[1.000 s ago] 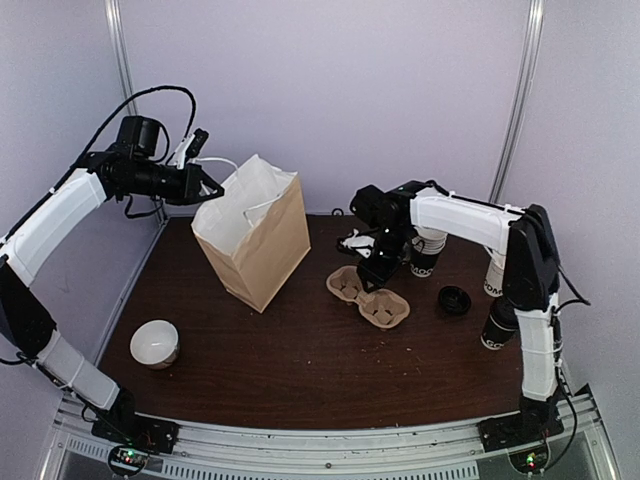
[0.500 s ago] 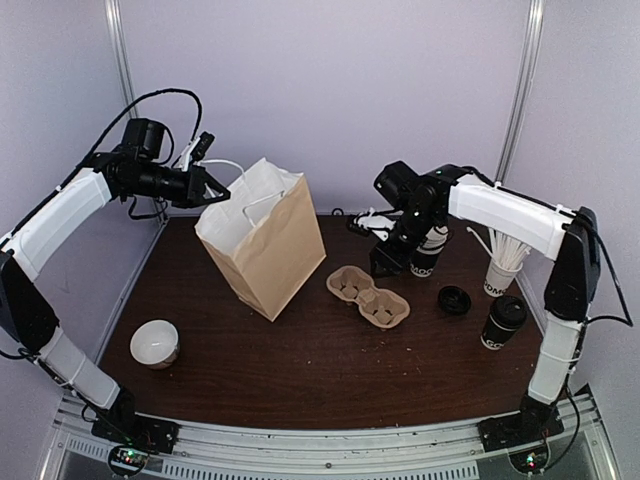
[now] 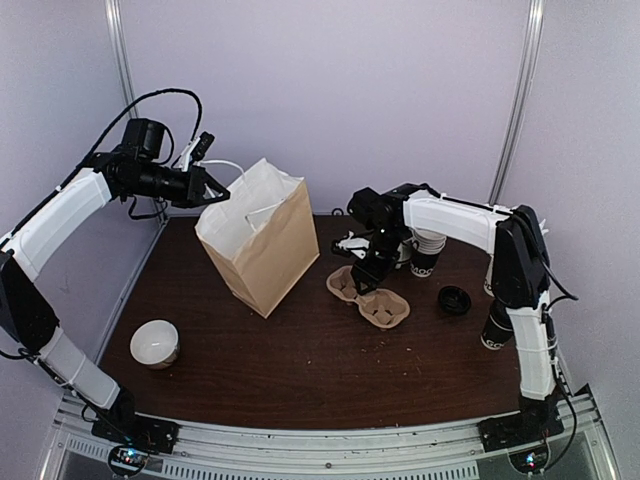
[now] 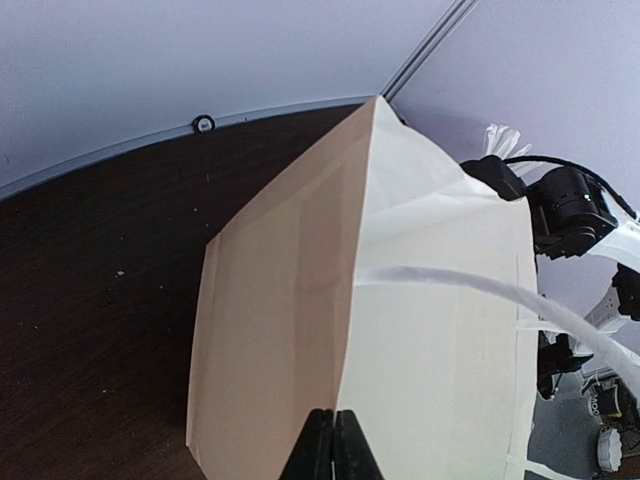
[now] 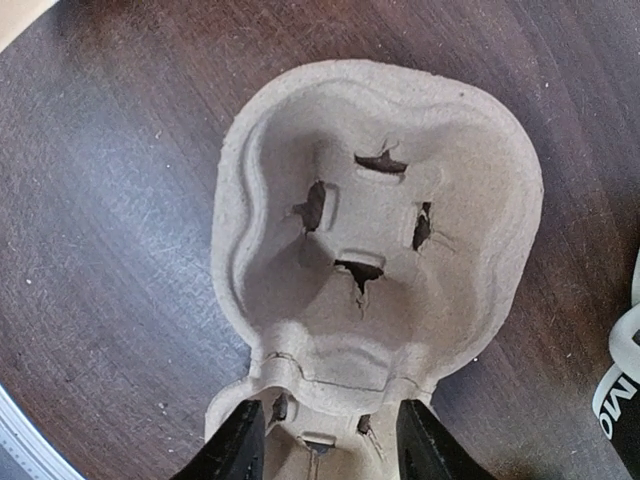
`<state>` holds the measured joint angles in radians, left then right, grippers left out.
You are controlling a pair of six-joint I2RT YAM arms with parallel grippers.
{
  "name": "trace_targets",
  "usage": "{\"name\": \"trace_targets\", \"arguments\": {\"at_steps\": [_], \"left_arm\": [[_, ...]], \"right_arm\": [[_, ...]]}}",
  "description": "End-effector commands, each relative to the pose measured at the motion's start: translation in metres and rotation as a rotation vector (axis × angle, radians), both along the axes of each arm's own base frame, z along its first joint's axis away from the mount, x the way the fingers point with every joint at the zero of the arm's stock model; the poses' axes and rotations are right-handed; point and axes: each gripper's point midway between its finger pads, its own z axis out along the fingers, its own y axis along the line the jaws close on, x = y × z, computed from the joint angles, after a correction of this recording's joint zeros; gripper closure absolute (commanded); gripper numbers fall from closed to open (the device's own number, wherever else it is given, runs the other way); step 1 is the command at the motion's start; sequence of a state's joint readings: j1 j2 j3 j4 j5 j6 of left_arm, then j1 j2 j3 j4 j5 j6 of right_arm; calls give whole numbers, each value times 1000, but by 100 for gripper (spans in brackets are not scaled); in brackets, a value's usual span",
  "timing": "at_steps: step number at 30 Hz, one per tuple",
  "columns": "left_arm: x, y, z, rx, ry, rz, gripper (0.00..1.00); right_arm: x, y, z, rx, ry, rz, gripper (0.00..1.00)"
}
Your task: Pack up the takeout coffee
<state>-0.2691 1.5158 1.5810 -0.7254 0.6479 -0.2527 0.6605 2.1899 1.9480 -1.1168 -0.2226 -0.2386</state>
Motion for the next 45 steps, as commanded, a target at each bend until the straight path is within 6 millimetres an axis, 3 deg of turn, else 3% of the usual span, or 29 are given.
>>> {"name": "trace_targets", "arguments": {"at_steps": [1,19,28,38,45], "left_arm": [[2,3,19,-12,-85,4,100],[4,4,15,-5,-78,12,100],[5,4,14,-5,-75,13,100],[4,4,17,-5,-82,12,100],[5,7,17,18,-99,15,100]], "right_arm": [[10,-5,-5,-43,-11,-34,52],[13,-4,-28,-78,25,-44,52],[13,-5,-25,-79,15,-44,61],[4,-12,14,-35,-39,-45,65],[-15,-30,73,54,-140,-30,67]]}}
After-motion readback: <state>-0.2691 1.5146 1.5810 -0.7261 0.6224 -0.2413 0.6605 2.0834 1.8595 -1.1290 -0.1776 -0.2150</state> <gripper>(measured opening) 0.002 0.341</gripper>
